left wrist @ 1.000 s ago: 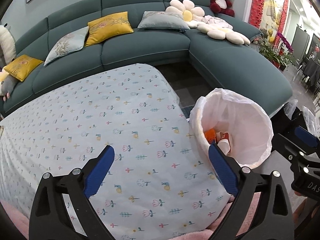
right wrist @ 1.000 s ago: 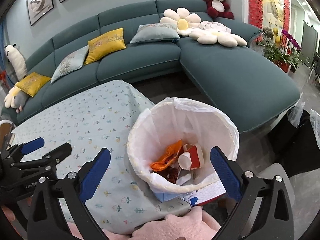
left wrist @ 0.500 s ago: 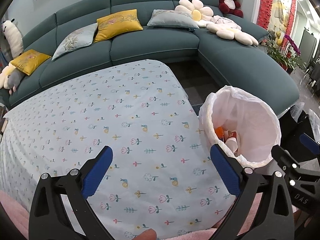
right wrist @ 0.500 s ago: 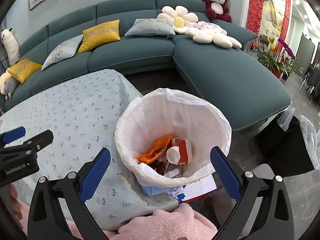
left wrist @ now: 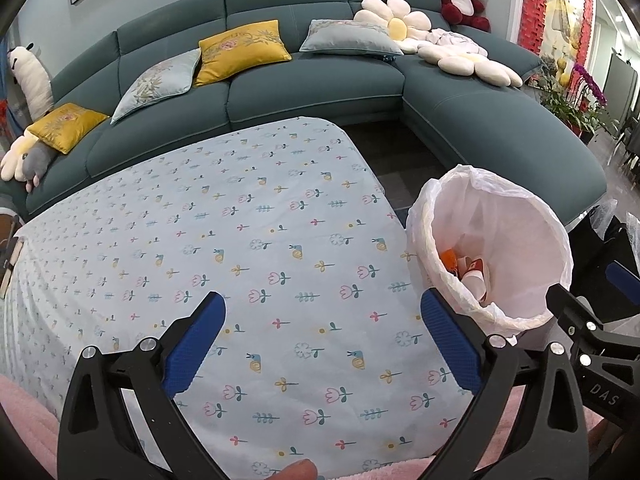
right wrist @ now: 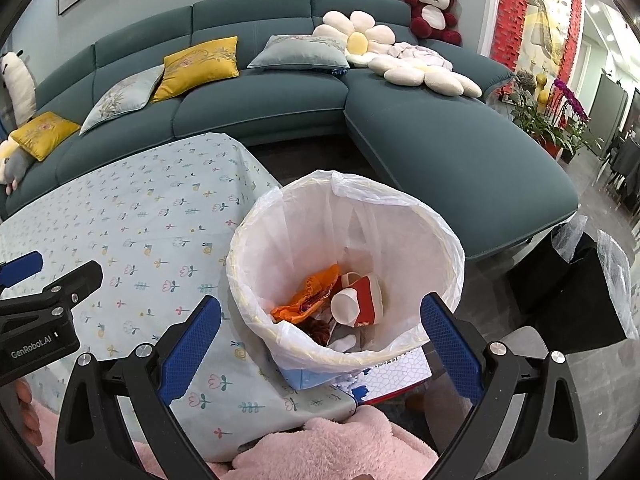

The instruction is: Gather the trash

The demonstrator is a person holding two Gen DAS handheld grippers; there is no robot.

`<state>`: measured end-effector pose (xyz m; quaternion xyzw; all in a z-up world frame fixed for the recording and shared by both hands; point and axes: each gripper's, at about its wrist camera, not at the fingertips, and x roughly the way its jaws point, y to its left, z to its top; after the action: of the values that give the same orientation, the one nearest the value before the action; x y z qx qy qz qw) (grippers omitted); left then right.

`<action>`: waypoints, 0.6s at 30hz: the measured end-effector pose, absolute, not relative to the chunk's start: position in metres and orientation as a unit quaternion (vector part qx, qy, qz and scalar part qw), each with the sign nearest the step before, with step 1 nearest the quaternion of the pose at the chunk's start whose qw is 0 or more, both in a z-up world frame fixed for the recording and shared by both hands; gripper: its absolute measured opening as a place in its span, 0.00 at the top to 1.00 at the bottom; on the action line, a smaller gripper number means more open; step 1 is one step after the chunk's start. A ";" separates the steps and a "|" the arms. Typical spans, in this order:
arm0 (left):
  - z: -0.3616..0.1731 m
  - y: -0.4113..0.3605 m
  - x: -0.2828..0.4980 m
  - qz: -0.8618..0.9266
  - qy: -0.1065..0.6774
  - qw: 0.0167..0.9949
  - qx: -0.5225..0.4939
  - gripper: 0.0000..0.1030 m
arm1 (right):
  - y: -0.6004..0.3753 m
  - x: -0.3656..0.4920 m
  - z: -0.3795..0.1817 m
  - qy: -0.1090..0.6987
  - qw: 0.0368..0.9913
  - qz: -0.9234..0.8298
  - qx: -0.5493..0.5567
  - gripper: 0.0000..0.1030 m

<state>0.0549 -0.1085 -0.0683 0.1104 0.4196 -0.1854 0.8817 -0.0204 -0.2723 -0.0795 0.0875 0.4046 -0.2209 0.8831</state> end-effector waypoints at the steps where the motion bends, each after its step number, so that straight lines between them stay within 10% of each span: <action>1: -0.069 -0.108 0.055 -0.185 0.420 0.882 0.109 0.09 | -0.272 -0.021 -0.079 0.404 0.883 -0.221 0.087 0.07; 18: -0.068 -0.109 0.053 -0.184 0.417 0.883 0.113 0.09 | -0.273 -0.019 -0.080 0.406 0.883 -0.220 0.088 0.07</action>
<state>0.0527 -0.1094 -0.0682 0.1132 0.4166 -0.1839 0.8831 -0.0186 -0.2734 -0.0800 0.0881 0.4061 -0.2202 0.8825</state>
